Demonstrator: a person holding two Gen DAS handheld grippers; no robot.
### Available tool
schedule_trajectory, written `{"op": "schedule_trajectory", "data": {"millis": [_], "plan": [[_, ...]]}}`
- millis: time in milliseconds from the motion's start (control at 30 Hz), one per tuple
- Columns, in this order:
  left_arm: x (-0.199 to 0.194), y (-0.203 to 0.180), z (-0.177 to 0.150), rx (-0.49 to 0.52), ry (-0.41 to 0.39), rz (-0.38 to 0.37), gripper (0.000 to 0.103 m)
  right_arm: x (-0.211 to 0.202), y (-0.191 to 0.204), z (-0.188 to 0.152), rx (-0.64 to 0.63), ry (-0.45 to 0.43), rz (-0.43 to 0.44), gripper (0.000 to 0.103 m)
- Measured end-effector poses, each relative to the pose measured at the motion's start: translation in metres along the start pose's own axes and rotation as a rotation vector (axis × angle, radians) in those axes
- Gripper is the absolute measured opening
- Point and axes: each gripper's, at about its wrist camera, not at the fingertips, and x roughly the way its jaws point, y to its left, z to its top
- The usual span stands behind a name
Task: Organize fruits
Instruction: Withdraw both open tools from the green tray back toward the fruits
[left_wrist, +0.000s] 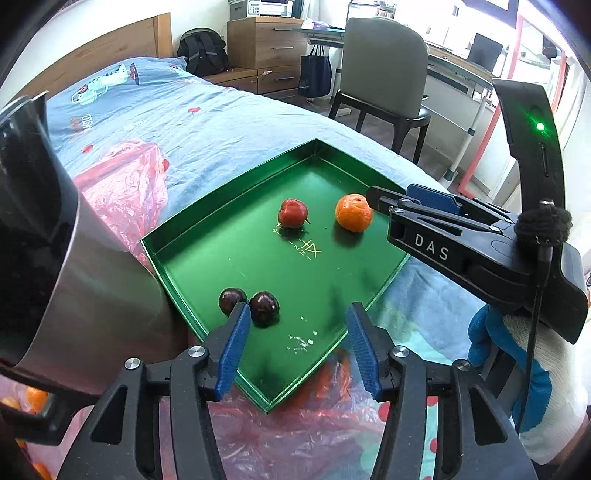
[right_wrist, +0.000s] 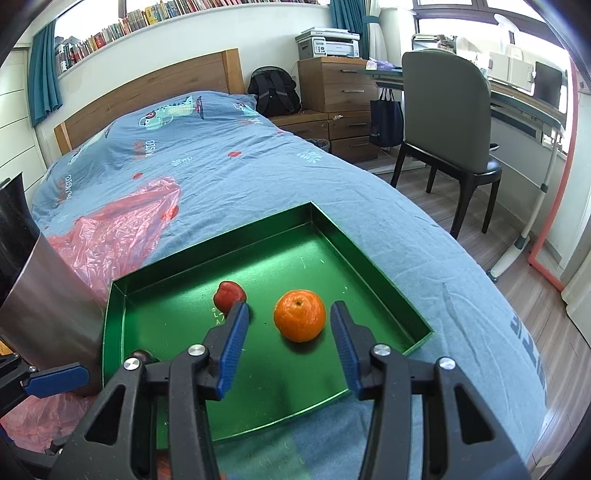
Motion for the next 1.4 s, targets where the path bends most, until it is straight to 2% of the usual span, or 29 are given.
{"op": "schedule_trajectory", "data": {"millis": [333, 600, 967, 1400], "plan": [[-0.075, 0.005, -0.037, -0.019, -0.071, 0.007, 0.050, -0.069, 0.016, -0.014, 0.011, -0.041, 0.012, 0.053], [-0.131, 0.022, -0.071, -0.056, -0.129, 0.047, 0.050, -0.122, 0.049, -0.037, -0.001, -0.063, 0.062, 0.053], [-0.180, 0.061, -0.127, -0.131, -0.166, 0.125, 0.050, -0.172, 0.105, -0.070, -0.047, -0.067, 0.136, 0.053], [-0.230, 0.124, -0.194, -0.276, -0.216, 0.222, 0.050, -0.218, 0.186, -0.103, -0.146, -0.077, 0.229, 0.053]]}}
